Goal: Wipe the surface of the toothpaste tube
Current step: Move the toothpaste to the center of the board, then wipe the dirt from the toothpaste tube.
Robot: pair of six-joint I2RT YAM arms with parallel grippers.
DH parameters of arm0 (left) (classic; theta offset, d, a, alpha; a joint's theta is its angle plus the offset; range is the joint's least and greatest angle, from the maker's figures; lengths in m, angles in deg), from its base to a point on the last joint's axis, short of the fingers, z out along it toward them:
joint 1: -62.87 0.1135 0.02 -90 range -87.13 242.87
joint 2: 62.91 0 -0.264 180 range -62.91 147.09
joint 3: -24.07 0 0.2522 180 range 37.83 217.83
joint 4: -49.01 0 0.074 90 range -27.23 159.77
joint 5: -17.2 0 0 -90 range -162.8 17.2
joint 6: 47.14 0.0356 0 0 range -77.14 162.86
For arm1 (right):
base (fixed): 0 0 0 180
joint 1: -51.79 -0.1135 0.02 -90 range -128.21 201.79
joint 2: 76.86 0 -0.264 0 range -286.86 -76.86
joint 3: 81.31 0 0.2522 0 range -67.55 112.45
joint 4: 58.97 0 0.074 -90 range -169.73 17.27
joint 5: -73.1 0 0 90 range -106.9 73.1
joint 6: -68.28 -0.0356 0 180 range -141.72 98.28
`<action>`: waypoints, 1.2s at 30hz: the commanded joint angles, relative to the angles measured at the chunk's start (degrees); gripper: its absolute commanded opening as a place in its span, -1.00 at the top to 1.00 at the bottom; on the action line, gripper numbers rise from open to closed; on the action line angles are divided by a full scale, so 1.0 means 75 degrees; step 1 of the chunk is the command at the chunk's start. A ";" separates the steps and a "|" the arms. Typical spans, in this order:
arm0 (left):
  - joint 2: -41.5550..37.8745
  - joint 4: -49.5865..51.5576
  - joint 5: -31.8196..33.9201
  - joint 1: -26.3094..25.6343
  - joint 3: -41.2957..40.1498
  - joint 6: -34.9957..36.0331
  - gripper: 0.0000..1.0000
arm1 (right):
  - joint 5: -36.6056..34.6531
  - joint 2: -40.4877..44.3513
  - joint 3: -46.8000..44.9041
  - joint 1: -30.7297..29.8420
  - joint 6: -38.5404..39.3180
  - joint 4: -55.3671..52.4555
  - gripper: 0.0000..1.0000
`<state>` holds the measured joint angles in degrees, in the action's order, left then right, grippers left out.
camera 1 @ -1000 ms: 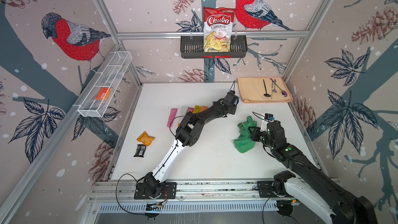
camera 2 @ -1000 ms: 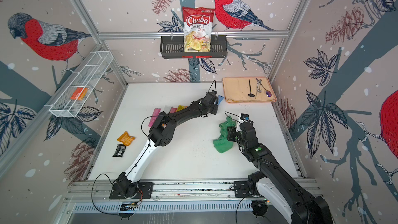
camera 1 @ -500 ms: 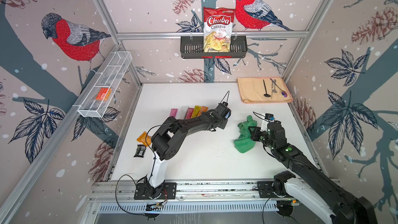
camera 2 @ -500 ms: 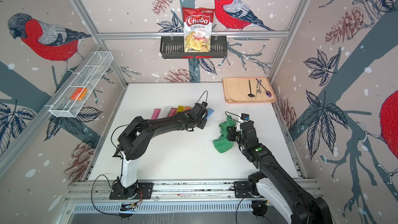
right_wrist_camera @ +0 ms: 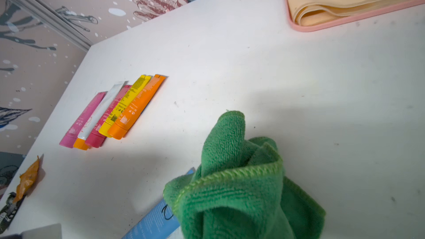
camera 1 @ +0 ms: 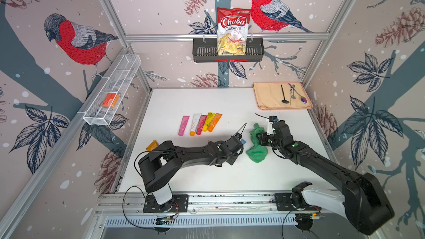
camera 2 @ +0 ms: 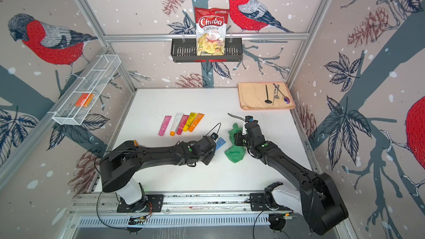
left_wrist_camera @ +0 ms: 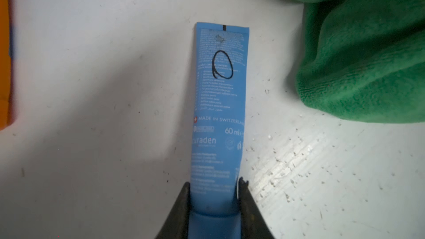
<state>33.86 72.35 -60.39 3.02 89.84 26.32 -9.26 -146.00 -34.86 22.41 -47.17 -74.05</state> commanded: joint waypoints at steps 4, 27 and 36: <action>0.0149 -0.0924 -0.0007 -0.0056 -0.0268 0.0125 0.57 | 0.0334 -0.1348 0.0128 -0.0617 -0.0097 0.0950 0.93; 0.0416 -0.0980 -0.0495 -0.0105 -0.0114 0.0527 0.60 | 0.0317 -0.3033 -0.0013 -0.0486 -0.0480 0.2486 0.98; 0.0491 -0.0890 -0.0444 -0.0102 -0.0032 0.0517 0.61 | -0.0669 -0.3335 0.0343 -0.0283 -0.0211 0.1962 0.98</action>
<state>37.23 66.95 -60.63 2.38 89.09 28.24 -9.43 -171.16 -31.74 20.55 -50.16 -54.14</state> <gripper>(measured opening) 0.291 0.130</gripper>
